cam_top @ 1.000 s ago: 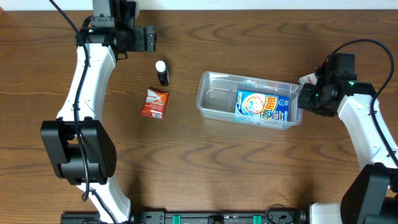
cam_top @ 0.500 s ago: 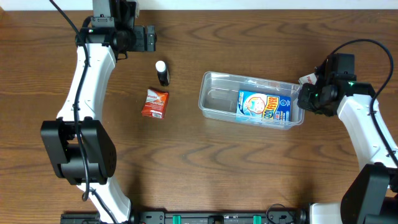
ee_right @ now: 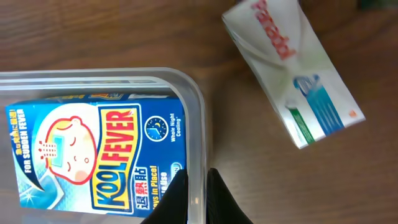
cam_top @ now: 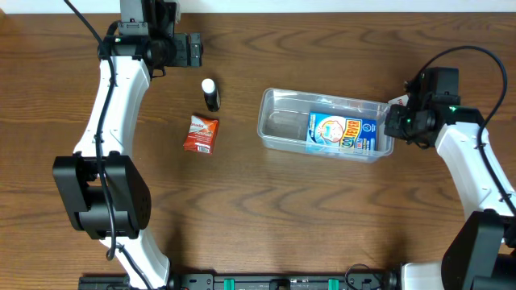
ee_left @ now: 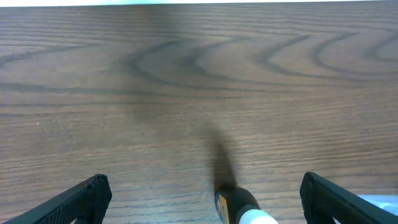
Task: Pack container
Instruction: 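Move the right gripper toward the white Panadol box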
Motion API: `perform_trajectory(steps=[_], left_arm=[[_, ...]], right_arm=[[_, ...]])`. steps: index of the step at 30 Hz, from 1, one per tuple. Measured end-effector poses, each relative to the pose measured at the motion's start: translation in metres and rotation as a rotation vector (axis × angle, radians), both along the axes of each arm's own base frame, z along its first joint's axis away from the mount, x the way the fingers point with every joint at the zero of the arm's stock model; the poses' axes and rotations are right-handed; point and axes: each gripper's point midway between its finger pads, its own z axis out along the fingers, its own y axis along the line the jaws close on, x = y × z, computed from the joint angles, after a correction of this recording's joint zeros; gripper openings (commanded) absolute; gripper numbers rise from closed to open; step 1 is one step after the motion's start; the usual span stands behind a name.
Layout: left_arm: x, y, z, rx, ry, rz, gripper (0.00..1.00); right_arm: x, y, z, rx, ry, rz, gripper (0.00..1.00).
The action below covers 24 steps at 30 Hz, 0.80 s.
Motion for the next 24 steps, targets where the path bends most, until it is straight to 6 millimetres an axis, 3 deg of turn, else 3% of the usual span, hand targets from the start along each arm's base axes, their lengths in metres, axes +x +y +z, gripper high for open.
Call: perform_trajectory(steps=[15, 17, 18, 24], left_arm=[[0.000, 0.000, 0.000, 0.000, 0.000, 0.000, 0.98], [0.000, 0.000, 0.000, 0.000, 0.000, 0.000, 0.98], [0.000, 0.000, 0.000, 0.000, 0.000, 0.000, 0.98], [0.000, 0.000, 0.000, 0.000, 0.000, 0.000, 0.98]], right_arm=[[0.022, 0.016, -0.002, 0.000, -0.086, 0.183, 0.07], [0.024, 0.020, -0.002, -0.004, -0.098, 0.216, 0.17], [0.025, 0.021, -0.001, -0.002, -0.106, 0.228, 0.27], [0.028, 0.029, 0.002, 0.019, -0.135, 0.284, 0.46]])
